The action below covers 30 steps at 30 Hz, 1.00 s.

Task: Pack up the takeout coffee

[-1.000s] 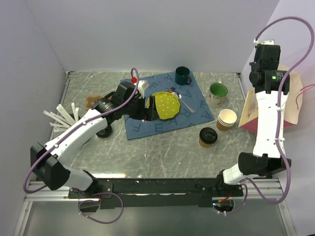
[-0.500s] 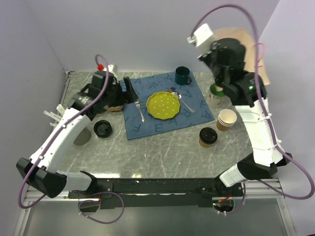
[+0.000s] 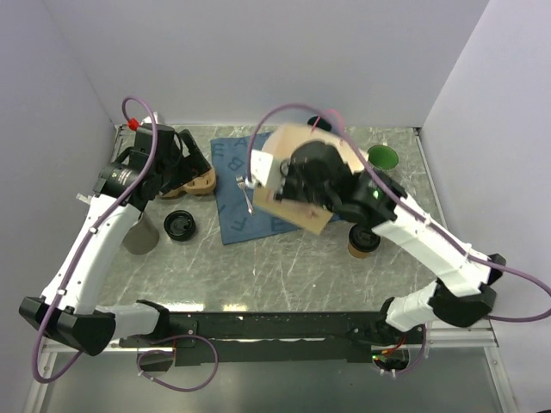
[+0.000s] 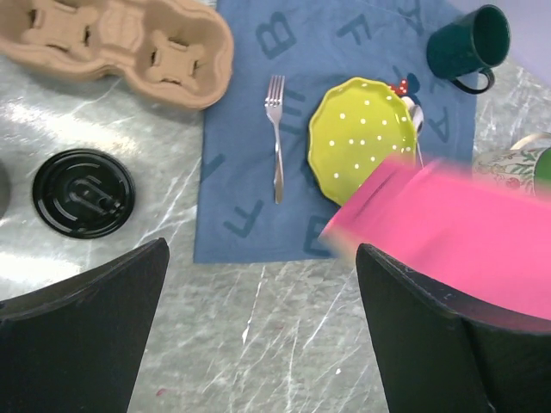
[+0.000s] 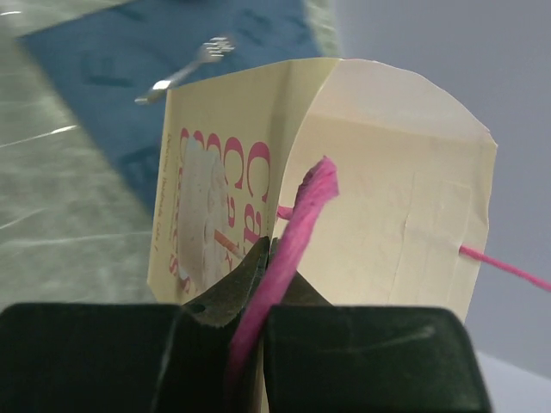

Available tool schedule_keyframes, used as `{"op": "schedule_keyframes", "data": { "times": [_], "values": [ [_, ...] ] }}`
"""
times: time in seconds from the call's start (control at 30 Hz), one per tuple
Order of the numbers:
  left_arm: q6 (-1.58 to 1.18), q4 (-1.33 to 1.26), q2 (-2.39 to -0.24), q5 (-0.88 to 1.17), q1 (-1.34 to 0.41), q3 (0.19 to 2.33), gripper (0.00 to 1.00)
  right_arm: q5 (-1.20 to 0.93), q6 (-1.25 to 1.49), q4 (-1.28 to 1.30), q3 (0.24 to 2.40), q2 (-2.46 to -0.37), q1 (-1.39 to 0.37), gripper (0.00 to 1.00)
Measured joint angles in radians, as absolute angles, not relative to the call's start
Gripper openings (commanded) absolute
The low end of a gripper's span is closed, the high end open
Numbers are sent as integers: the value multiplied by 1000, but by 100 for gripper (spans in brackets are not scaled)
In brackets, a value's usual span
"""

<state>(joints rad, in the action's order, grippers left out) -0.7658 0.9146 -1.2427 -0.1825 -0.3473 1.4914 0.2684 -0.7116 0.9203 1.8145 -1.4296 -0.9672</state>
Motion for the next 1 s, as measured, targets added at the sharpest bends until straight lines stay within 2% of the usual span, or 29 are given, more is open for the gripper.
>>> {"op": "schedule_keyframes", "data": {
  "times": [0.3,0.6,0.8,1.0],
  "values": [
    [-770,989,-1234,-179,-335,1626,97,123,-609,963,1591,-1238,-1132,0],
    [-797,998,-1193,-120,-334,1537,97,70,-635,948,1339,-1147,-1179,0],
    [-799,1006,-1201,-103,-334,1518,97,-13,-667,931,1317,-1140,-1179,9],
    [-795,1016,-1203,-111,-334,1518,97,-62,-673,925,1320,-1148,-1180,10]
  ]
}}
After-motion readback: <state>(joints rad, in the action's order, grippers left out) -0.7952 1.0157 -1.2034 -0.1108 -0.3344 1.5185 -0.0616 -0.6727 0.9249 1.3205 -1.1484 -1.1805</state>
